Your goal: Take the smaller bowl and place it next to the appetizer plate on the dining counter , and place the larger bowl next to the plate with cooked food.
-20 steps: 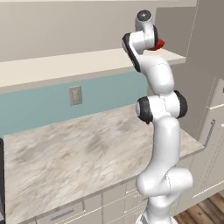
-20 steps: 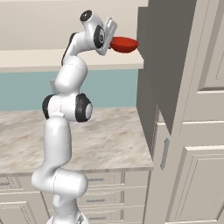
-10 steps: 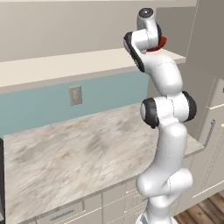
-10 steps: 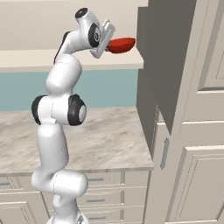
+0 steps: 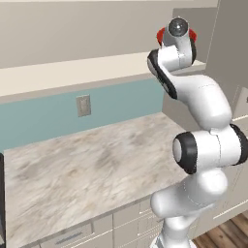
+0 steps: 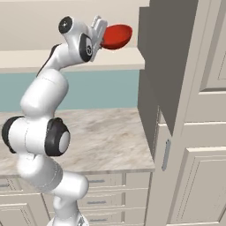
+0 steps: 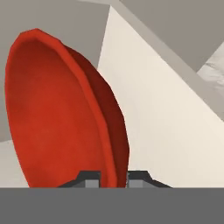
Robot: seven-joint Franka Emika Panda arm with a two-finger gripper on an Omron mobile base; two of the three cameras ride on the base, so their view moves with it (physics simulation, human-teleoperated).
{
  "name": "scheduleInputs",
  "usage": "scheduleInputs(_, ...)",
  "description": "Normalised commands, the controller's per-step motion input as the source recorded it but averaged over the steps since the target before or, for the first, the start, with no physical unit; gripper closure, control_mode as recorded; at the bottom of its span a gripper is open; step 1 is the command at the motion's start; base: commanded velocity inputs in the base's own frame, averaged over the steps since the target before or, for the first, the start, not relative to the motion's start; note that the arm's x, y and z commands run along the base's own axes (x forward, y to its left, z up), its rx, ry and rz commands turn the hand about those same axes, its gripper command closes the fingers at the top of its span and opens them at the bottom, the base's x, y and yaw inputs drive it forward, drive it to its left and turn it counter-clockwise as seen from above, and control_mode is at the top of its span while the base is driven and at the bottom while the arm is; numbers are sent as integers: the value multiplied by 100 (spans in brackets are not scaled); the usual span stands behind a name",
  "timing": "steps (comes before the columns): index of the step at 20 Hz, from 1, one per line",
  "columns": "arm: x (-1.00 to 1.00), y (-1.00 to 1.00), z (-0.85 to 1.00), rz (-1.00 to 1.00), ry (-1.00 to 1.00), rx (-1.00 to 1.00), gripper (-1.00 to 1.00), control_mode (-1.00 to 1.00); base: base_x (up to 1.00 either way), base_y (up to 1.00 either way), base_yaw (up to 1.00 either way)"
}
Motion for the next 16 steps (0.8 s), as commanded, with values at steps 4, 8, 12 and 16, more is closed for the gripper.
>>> scheduleInputs(4,-100,0,23,0,-13,0,100,-100,0,0,0)
scheduleInputs(8,-100,4,30,0,-2,0,100,-100,0,0,0)
scheduleInputs(12,-100,8,41,0,0,0,100,-100,0,0,0)
scheduleInputs(16,-100,9,22,0,3,0,100,-100,0,0,0)
